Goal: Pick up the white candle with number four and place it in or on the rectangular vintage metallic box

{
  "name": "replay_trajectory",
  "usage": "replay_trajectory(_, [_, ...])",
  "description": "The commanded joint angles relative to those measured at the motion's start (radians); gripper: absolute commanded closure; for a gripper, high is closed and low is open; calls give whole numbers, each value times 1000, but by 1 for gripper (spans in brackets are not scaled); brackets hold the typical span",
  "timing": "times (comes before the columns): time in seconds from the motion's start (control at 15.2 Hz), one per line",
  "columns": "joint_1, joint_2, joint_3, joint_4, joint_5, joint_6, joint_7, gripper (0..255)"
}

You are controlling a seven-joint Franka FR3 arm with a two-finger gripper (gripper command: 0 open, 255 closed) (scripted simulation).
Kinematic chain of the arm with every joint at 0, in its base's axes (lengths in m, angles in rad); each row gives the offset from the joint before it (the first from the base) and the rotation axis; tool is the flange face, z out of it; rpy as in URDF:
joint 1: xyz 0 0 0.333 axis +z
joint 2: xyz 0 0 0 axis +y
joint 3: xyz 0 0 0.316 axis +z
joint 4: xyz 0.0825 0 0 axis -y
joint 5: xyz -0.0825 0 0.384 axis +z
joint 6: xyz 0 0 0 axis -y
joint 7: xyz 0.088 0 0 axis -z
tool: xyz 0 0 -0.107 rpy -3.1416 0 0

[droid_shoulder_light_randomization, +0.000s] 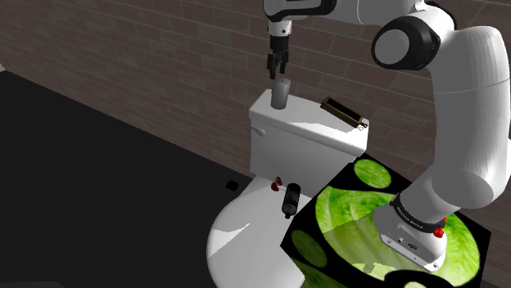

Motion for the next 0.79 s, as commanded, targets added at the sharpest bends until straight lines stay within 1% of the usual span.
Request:
replay_trajectory(0.0, [1, -7, 0, -38, 0, 31, -2, 0])
replay_trajectory(0.2, [4, -17, 0, -102, 0, 85, -4, 0])
replay_trajectory(0.73, [4, -17, 0, -102, 0, 85, -4, 0])
